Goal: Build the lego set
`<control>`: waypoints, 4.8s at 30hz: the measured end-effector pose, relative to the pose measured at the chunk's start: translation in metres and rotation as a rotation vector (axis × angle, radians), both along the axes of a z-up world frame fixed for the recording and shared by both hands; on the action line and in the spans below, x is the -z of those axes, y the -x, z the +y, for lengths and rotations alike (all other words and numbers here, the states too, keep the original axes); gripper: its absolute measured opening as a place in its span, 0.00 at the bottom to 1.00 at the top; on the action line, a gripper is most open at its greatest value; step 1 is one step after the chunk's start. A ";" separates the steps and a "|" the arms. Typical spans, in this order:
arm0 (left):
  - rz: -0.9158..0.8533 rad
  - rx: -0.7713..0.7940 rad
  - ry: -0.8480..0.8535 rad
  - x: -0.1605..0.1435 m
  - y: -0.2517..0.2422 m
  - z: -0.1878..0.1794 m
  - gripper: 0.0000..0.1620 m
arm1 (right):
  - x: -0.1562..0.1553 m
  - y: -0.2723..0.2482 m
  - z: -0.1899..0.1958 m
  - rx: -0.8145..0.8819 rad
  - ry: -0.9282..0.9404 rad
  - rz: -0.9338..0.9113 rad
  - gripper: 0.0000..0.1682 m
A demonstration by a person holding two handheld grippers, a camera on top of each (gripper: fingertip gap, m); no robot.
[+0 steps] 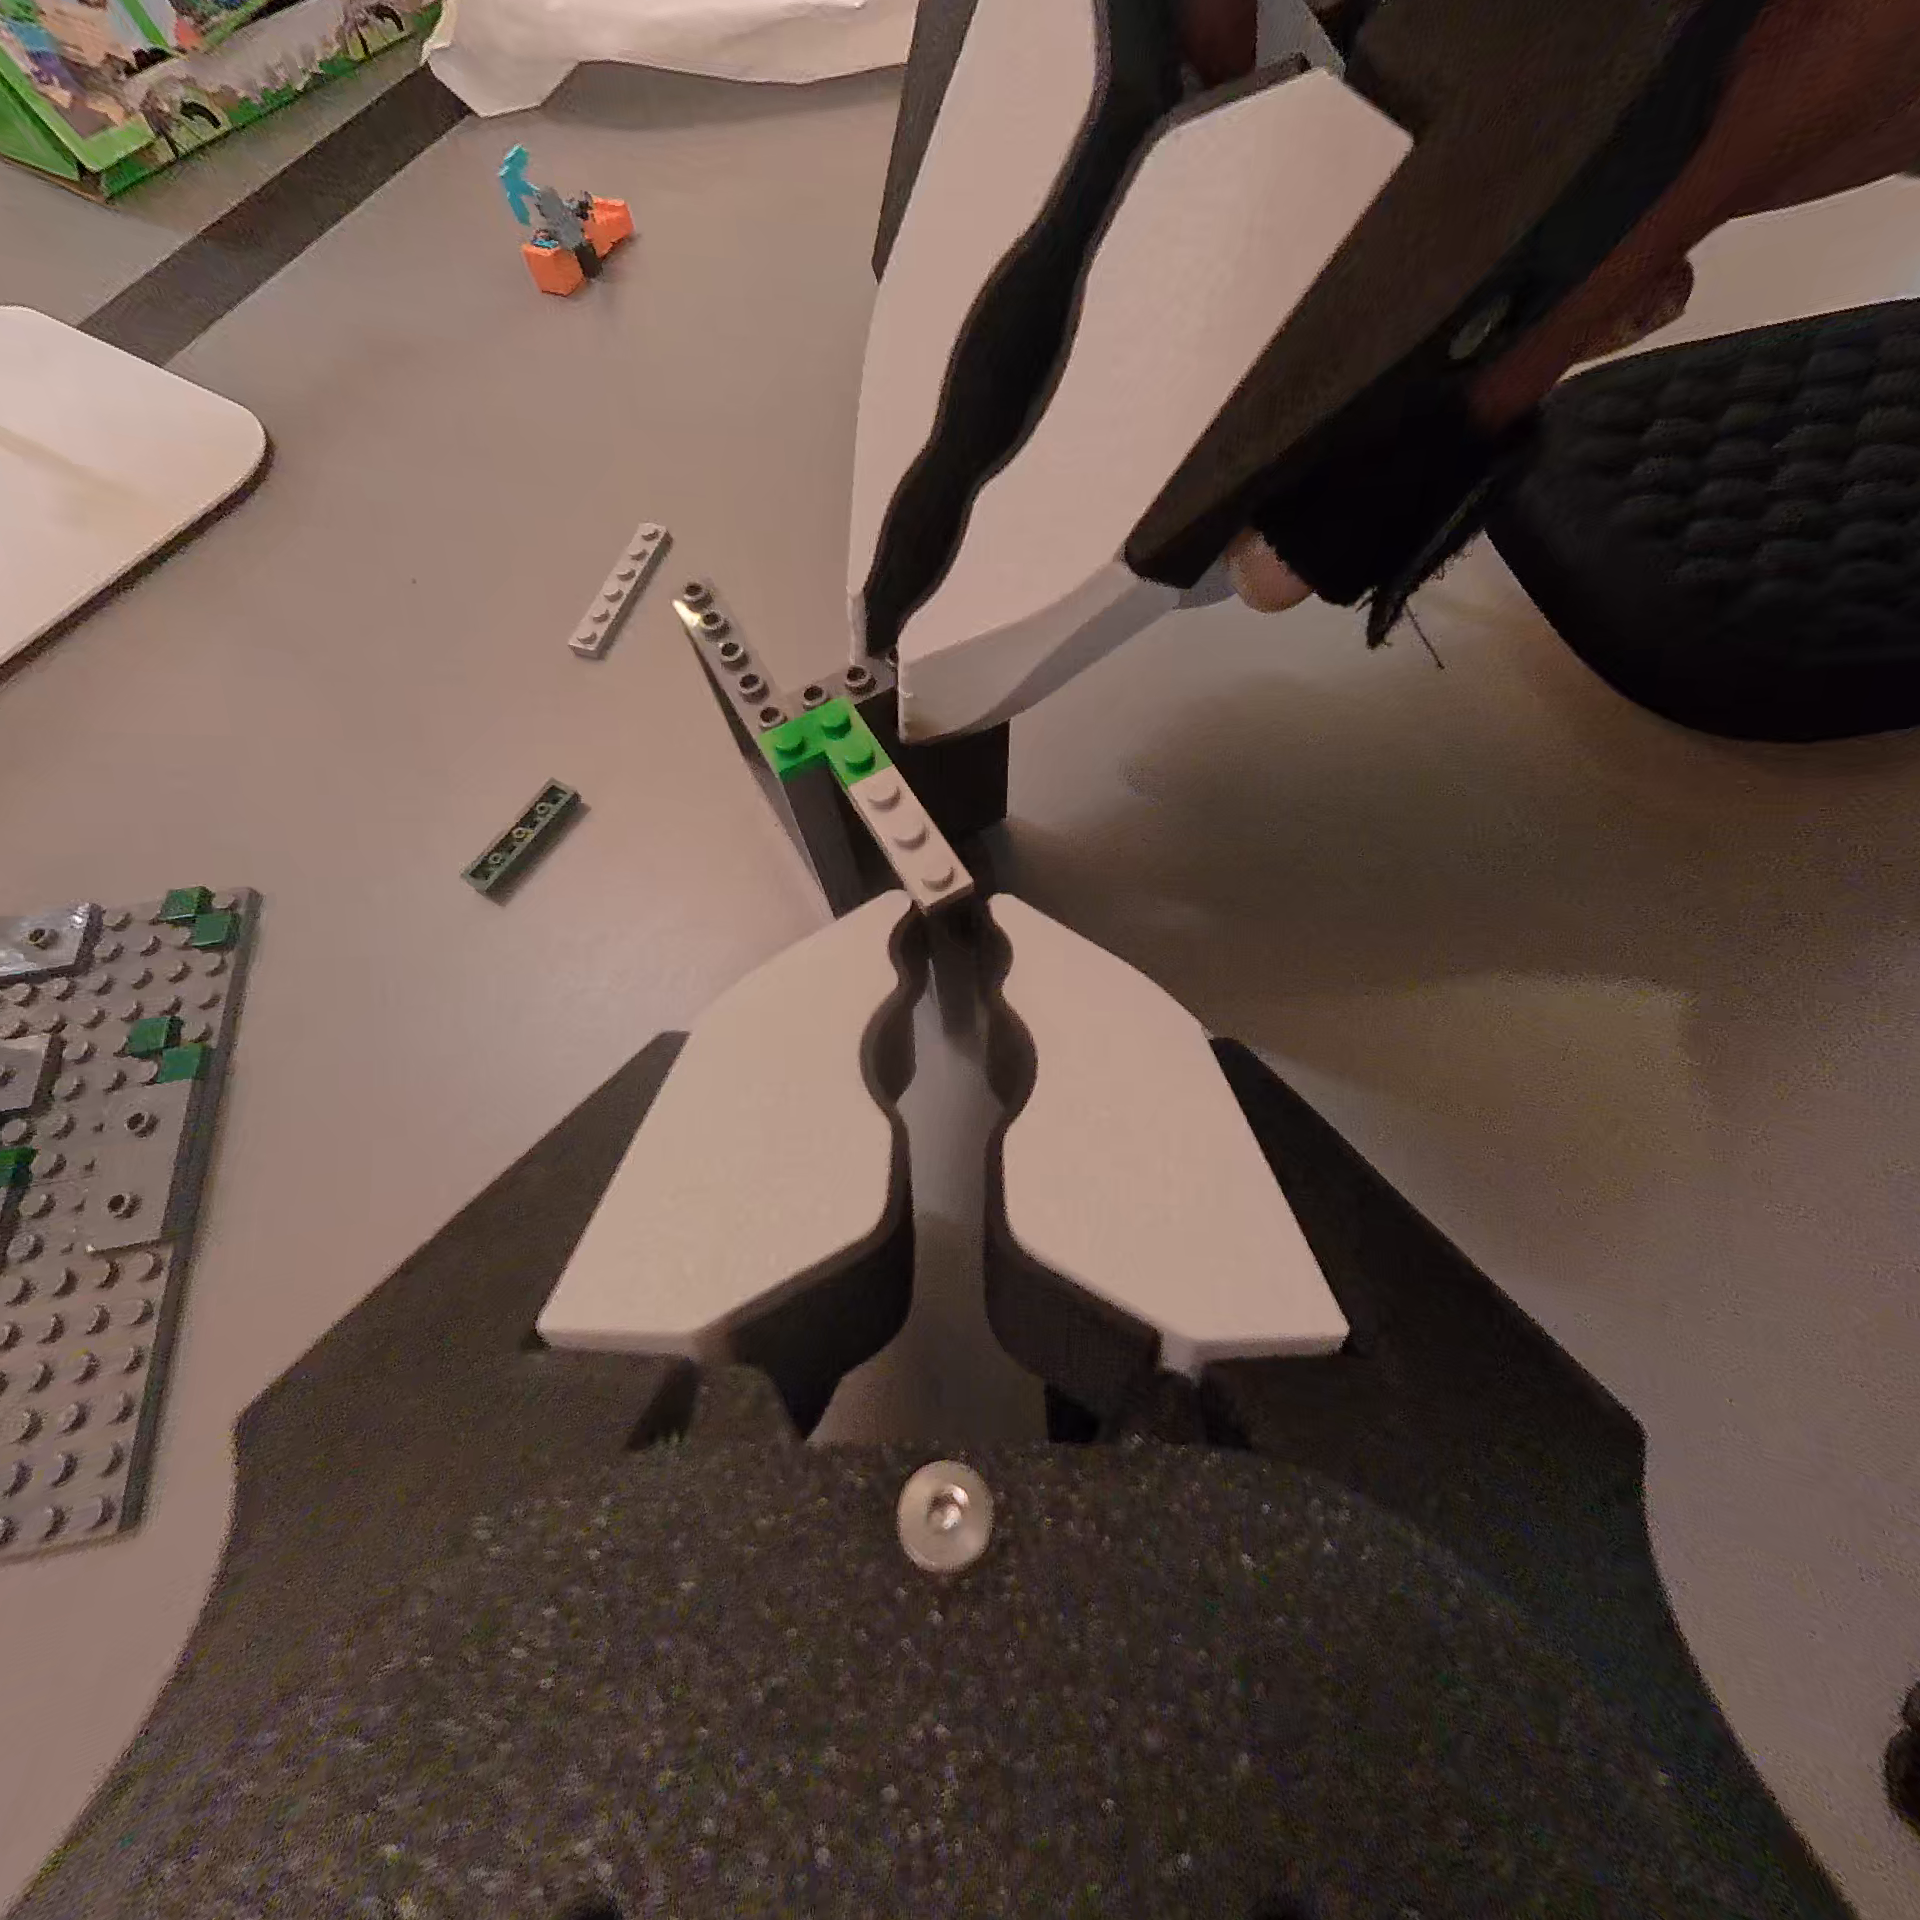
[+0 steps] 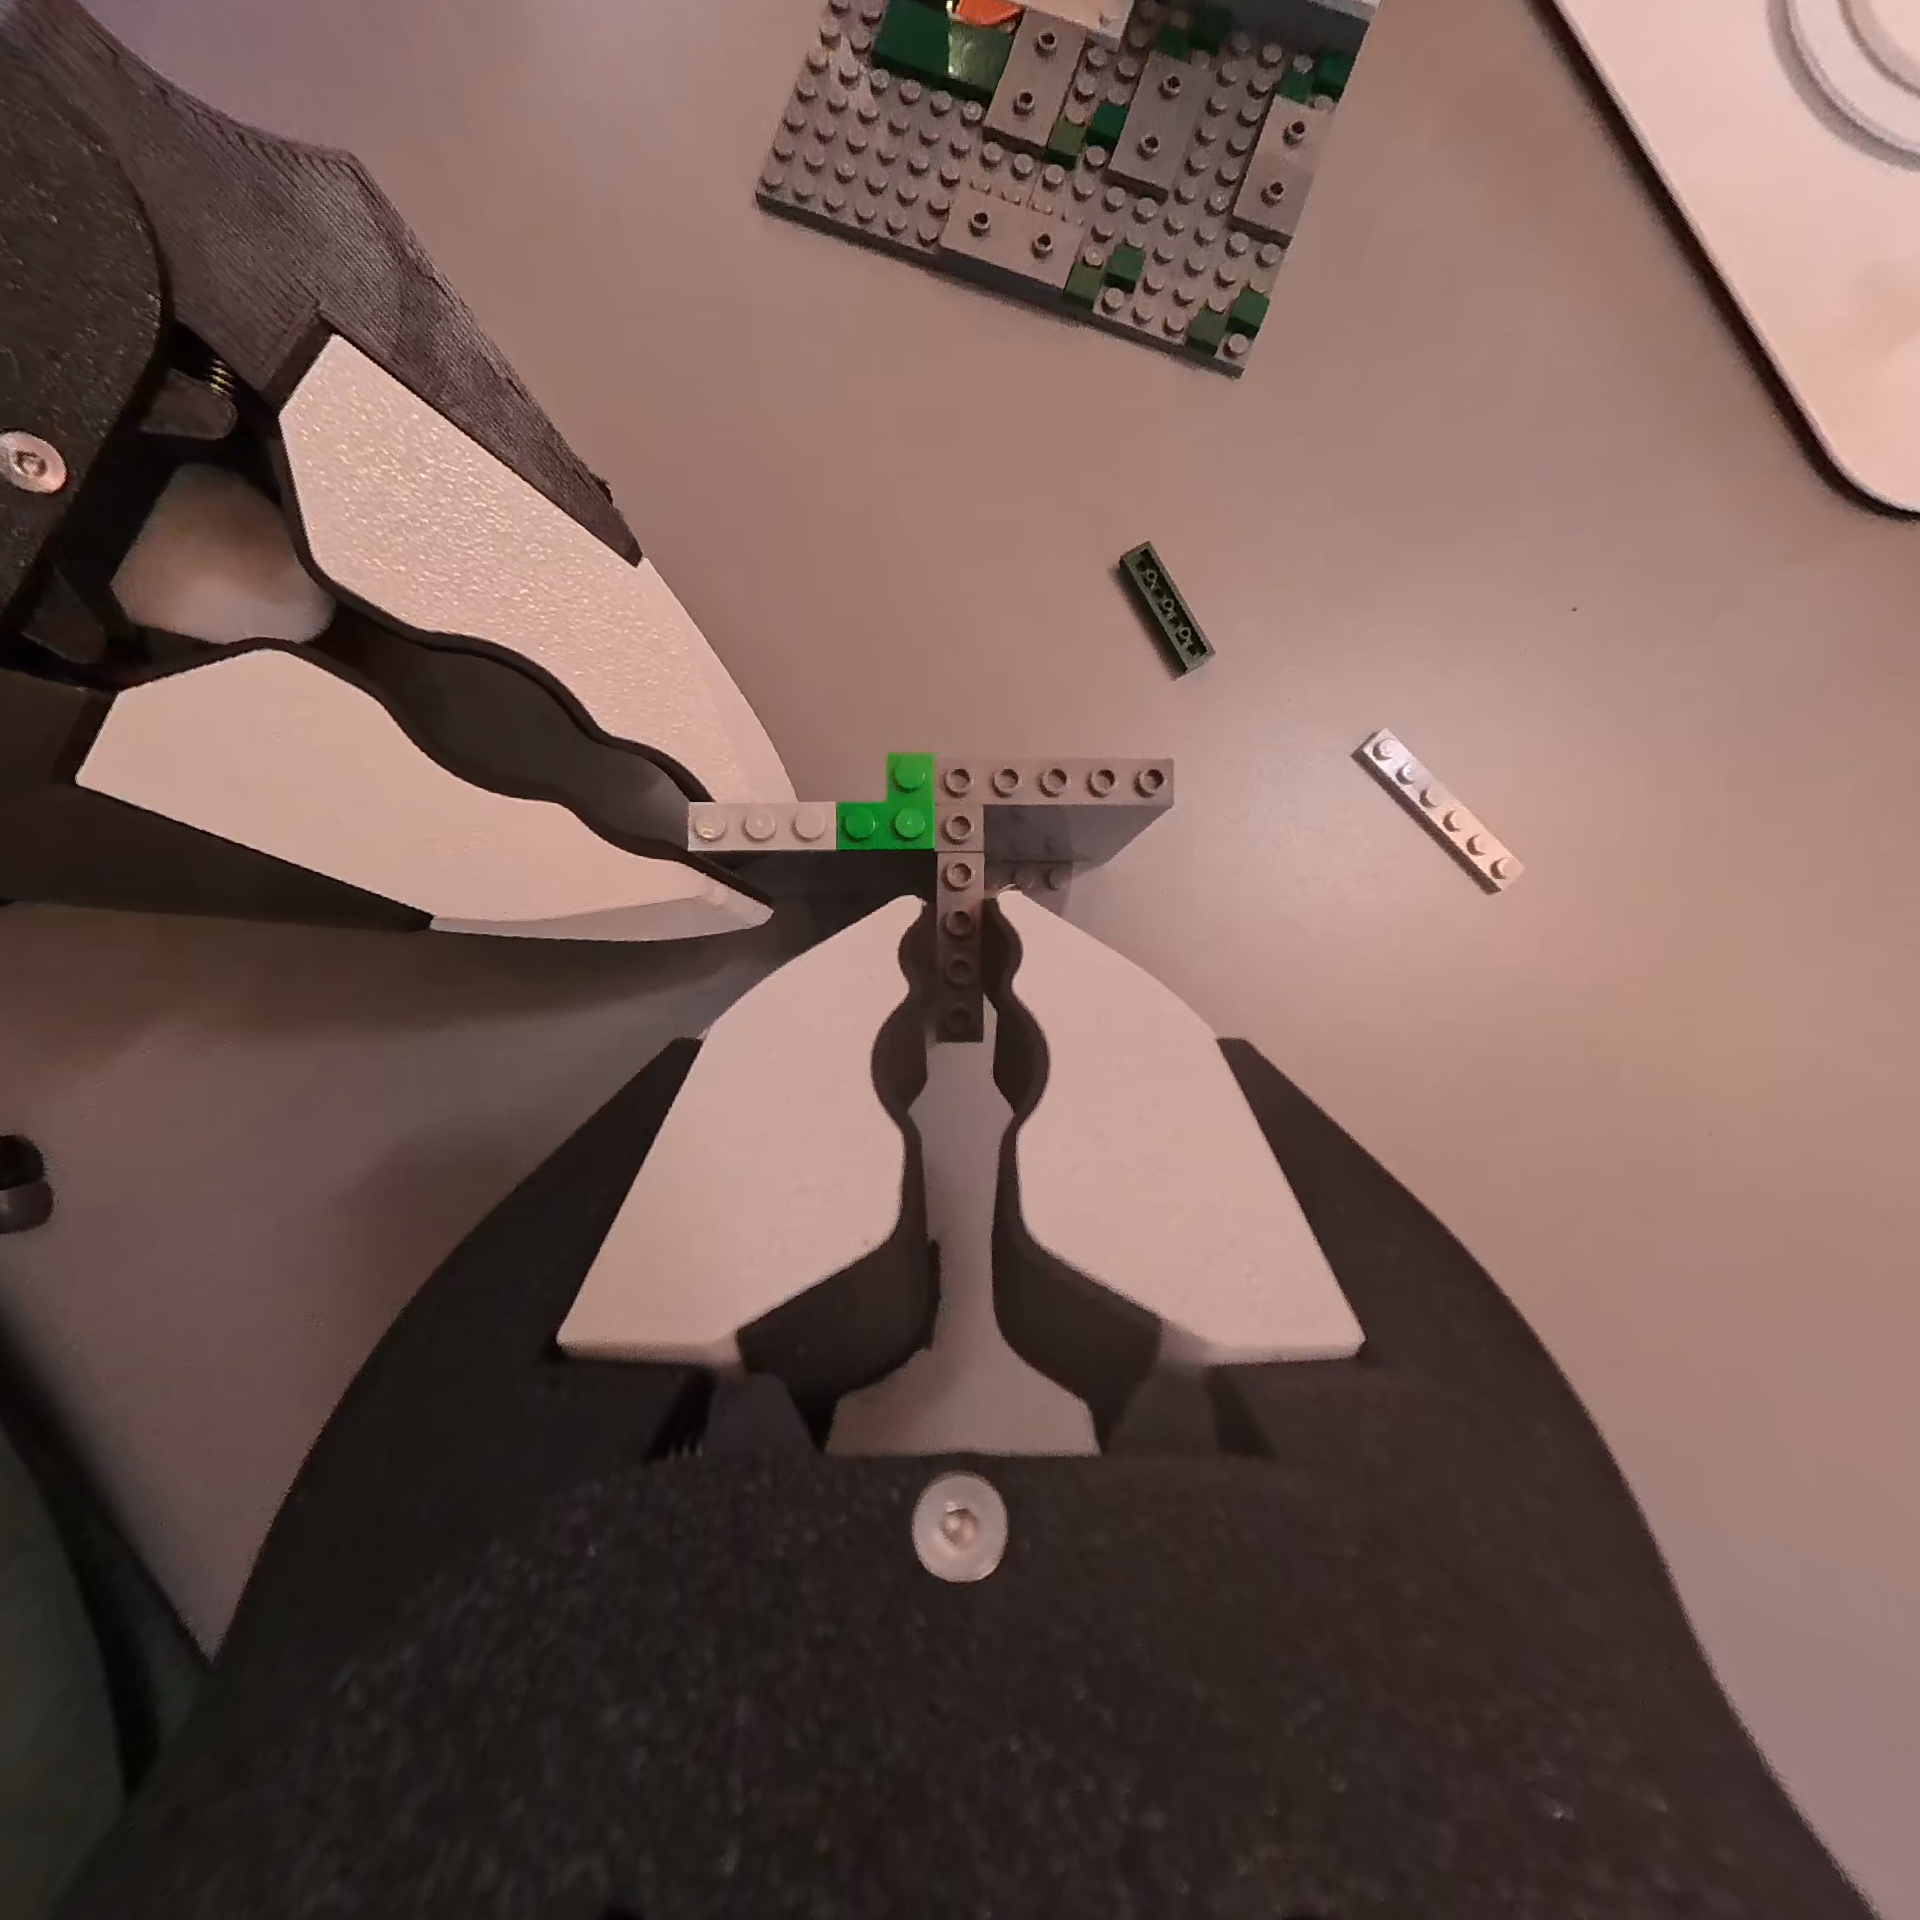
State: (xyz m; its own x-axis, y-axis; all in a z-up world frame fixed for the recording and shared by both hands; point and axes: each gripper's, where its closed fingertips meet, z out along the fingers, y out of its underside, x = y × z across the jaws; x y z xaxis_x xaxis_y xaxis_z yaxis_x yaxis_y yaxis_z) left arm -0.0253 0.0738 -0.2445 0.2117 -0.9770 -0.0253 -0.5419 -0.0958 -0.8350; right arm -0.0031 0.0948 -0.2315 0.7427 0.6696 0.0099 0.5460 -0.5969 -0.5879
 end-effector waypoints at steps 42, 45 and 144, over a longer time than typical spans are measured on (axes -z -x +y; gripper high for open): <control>0.002 0.031 -0.027 0.004 0.001 0.002 0.06 | -0.005 -0.004 -0.009 -0.060 -0.004 0.065 0.14; 0.007 0.051 -0.042 0.005 0.002 0.002 0.06 | -0.019 -0.011 -0.007 -0.077 -0.067 0.105 0.14; -0.032 0.275 -0.091 -0.004 -0.009 -0.050 0.16 | -0.031 -0.017 -0.028 -0.224 0.110 -0.028 0.04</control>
State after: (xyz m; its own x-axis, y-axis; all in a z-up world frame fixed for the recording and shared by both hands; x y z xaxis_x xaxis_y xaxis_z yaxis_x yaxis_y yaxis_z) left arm -0.0164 0.0240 -0.2404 -0.0587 -0.9919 -0.1128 -0.5106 0.1269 -0.8504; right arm 0.0139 0.0670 -0.2001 0.5757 0.8159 -0.0539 0.6871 -0.5185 -0.5091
